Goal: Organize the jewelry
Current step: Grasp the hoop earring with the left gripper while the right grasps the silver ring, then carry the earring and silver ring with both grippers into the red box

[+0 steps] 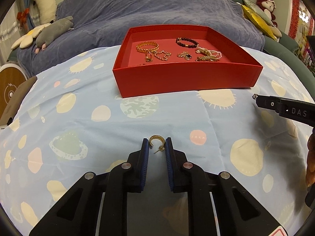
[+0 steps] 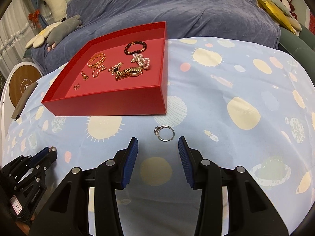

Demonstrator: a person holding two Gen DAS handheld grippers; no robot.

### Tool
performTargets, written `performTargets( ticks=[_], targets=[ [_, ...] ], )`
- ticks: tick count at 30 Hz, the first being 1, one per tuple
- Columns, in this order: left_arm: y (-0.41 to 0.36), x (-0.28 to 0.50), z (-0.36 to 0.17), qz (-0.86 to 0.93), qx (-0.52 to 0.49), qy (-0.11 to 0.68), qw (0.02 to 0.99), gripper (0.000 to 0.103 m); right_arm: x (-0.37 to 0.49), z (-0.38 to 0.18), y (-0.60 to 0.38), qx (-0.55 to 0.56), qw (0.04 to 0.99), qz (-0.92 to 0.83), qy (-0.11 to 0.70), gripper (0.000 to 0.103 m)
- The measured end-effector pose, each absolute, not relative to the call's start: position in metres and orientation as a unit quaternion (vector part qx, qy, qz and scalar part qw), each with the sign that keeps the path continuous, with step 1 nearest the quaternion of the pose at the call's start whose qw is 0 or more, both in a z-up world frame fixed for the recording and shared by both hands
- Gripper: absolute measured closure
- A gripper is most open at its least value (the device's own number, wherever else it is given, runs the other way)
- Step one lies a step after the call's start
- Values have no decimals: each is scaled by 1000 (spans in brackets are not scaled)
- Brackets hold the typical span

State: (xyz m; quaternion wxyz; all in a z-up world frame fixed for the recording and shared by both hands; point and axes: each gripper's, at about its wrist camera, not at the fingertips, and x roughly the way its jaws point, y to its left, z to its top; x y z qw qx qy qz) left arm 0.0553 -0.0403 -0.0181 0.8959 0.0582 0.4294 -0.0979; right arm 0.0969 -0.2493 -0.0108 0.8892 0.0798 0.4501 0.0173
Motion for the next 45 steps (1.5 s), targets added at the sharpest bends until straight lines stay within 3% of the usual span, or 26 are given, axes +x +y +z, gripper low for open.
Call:
performTargets(
  ticks=[7,12,25,45],
  targets=[
    [-30,55,-17,-111,30,439,891,89,106,-15,-245,61,893,11,445,65],
    [-25,53,-16,-117,19,445,888,89,108,-16,-242,49,895,4,443,80],
    [-19,53,-11,-114,0,455,883,89,97,-2,-229,55,899,29,433,80],
    [-38,55,48,-110,-4,407,907,89,67,61,-203,74,919,91,378,80]
  ],
)
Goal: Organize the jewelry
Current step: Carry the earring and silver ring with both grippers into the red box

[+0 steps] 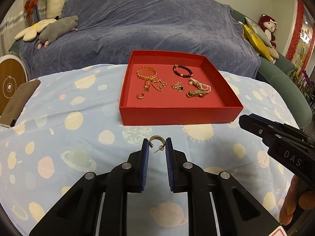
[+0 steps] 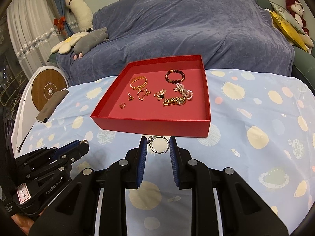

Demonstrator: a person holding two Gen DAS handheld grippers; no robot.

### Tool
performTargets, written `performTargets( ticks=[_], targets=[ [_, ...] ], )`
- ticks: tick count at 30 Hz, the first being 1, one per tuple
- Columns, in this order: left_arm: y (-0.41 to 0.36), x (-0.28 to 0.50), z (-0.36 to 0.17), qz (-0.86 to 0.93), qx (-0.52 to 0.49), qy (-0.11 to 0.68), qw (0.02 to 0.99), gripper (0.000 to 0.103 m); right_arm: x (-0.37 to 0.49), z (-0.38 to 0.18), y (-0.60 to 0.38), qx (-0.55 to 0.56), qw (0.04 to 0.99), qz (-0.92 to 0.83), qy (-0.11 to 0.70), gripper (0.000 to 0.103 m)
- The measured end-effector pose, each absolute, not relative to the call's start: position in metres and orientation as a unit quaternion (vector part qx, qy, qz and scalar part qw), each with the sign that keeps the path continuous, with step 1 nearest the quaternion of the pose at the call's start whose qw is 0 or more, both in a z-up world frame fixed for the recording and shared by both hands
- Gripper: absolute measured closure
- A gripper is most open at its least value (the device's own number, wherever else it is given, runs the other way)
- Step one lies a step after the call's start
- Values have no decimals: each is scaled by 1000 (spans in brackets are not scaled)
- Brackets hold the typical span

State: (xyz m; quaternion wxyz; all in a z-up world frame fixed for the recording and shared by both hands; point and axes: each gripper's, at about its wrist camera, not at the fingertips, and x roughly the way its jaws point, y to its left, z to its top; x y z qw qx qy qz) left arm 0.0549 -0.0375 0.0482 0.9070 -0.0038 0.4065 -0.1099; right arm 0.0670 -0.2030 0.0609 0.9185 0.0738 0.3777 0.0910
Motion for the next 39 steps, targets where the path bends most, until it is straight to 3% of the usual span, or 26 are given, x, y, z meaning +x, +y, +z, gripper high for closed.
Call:
performTargets(
  ticks=[22,39],
  targets=[
    [-32,117,94,-78,17,358,930,89,119,102,-206,63,937,84,333,80],
    [-49,164,63,-74,34,381,921,89,163,65,-193,61,924,78,369,81]
  ],
)
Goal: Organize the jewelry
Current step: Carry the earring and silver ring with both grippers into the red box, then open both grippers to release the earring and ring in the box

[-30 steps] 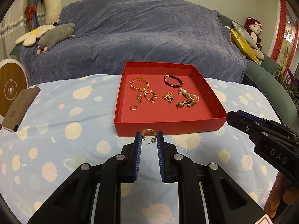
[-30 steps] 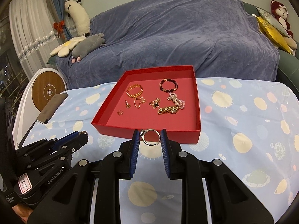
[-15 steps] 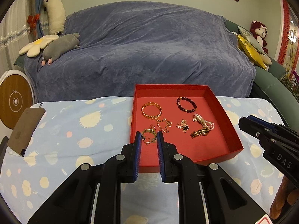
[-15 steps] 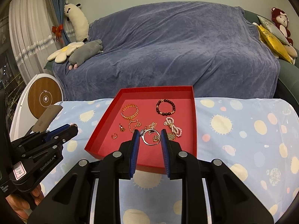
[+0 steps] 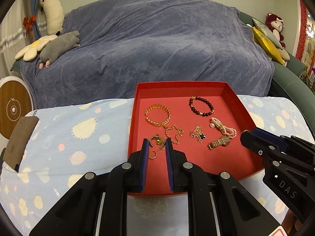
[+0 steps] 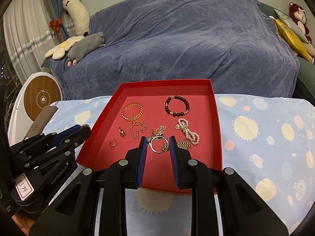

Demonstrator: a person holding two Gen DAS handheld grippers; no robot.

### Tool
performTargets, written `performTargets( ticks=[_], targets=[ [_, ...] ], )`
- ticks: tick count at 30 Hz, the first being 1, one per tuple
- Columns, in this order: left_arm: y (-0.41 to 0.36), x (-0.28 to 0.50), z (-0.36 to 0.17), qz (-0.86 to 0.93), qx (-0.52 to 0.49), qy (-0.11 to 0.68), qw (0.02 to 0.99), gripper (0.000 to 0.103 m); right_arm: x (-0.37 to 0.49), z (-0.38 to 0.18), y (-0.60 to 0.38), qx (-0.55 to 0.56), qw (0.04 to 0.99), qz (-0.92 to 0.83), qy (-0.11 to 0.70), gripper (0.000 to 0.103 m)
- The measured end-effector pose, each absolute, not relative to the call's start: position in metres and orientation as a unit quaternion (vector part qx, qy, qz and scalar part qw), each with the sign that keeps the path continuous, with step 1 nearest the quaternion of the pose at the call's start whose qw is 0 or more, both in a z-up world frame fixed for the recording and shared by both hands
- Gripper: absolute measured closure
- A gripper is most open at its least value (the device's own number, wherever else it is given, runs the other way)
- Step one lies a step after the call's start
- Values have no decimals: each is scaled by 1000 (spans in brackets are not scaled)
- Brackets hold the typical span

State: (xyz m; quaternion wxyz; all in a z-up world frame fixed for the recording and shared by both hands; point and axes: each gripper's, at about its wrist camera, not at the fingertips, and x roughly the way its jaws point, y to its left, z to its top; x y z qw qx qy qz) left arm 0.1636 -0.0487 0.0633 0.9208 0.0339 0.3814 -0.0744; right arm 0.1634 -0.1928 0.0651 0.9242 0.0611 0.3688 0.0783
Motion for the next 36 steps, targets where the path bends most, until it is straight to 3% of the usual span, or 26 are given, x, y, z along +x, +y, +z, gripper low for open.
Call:
performTargets(
  ticks=[36],
  targets=[
    [-63,188,34,-76,40,412,907,87,187,31,-182,52,913,74,399,80]
  ],
)
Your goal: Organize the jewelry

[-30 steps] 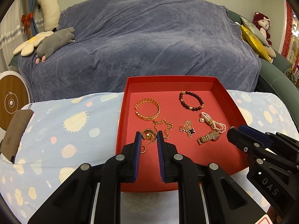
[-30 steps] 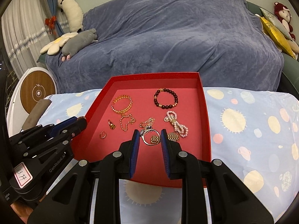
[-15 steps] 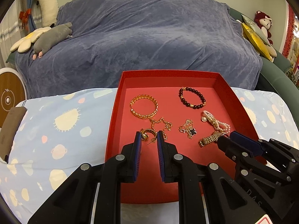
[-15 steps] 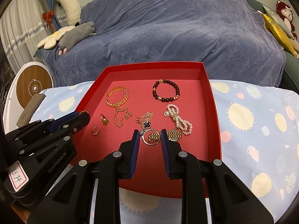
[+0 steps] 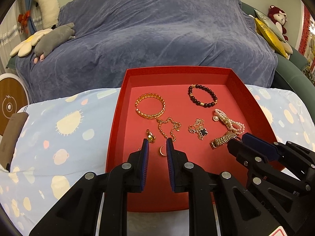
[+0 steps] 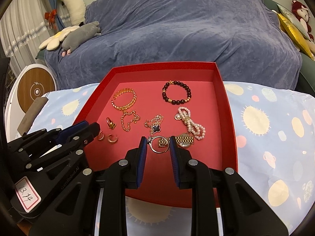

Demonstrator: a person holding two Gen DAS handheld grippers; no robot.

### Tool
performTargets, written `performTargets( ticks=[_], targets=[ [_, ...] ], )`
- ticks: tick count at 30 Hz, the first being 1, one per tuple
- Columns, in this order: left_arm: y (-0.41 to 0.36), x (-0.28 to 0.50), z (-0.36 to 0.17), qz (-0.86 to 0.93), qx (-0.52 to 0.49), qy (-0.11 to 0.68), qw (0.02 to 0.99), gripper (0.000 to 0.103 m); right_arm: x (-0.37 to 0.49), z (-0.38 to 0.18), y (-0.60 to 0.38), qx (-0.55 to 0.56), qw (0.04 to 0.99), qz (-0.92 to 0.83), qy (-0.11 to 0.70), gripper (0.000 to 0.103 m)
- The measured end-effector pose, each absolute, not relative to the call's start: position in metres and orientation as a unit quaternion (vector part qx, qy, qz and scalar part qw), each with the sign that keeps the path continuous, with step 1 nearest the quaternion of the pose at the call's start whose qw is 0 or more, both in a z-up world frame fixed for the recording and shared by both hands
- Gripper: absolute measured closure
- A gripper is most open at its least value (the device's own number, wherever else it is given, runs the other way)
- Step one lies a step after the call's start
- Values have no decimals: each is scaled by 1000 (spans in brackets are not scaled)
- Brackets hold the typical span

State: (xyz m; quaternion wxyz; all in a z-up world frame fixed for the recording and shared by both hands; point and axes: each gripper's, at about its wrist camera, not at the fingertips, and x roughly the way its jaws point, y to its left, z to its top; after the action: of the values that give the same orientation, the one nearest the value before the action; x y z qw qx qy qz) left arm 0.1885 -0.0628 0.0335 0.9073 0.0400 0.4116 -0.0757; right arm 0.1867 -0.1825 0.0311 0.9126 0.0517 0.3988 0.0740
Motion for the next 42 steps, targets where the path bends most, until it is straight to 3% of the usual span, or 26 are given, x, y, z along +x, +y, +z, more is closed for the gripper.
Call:
performTargets(
  ticks=[3,5,8,25,30,37,42],
  targets=[
    [-63,188,33,-76,39,411,908,85,186,32,-182,50,913,75,398,80],
    [-63,188,34,-72,40,411,908,74,185,33,-181,50,914,73,396,80],
    [-62,188,35,-66,38,411,909,69,186,34,-181,50,914,71,395,79],
    [-61,183,41,-53,34,412,909,65,181,39,-184,56,913,63,398,78],
    [-50,176,51,-44,23,410,911,51,168,51,-194,76,918,56,384,53],
    [-28,142,61,-19,33,395,918,36,140,64,-200,102,921,48,373,42],
    [-14,121,62,-10,17,401,916,36,121,65,-197,84,924,34,372,39]
  ],
)
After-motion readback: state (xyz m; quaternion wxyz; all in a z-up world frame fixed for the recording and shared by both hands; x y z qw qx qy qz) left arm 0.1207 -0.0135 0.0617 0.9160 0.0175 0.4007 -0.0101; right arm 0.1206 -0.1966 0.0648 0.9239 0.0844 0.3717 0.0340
